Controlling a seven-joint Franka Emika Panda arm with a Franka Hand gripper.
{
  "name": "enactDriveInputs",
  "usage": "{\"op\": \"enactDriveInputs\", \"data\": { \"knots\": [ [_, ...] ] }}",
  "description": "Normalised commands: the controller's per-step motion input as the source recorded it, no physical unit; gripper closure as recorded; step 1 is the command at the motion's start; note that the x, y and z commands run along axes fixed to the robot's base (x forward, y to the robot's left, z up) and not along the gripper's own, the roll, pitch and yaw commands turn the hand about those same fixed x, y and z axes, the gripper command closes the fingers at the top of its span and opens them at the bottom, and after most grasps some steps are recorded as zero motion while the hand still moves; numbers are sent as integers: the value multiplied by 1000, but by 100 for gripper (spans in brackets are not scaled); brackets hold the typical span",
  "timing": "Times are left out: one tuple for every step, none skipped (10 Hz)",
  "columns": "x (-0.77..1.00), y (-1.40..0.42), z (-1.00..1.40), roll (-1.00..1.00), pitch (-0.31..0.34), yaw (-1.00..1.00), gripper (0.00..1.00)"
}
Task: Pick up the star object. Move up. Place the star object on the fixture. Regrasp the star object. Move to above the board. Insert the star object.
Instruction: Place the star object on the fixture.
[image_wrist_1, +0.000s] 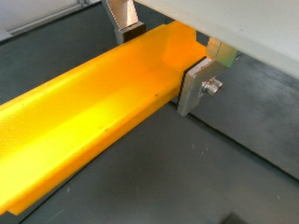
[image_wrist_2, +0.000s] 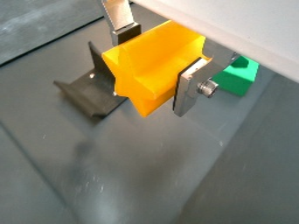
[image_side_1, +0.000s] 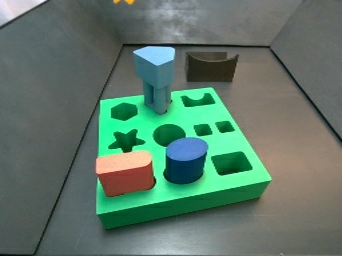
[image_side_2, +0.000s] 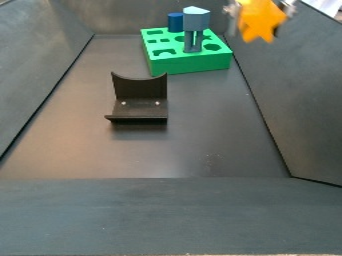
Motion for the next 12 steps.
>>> {"op": "enactDriveInputs", "data": {
  "knots": [
    [1000,-475,161,-51,170,30,100],
    [1000,-451,155,-55,158,27,100],
    [1000,-396,137,-57,142,27,100],
    [1000,-372,129,-59,138,27,100],
    [1000,-326,117,-61,135,25,100],
    [1000,-309,111,-60,136,25,100],
    [1000,-272,100,-54,139,28,100],
    [1000,-237,91,-49,139,28,100],
    [1000,-199,79,-41,148,27,100],
    [1000,-180,75,-31,151,27,100],
    [1000,412,-376,-1000,-30,174,100],
    [1000,440,-392,-1000,-29,171,100]
  ]
}}
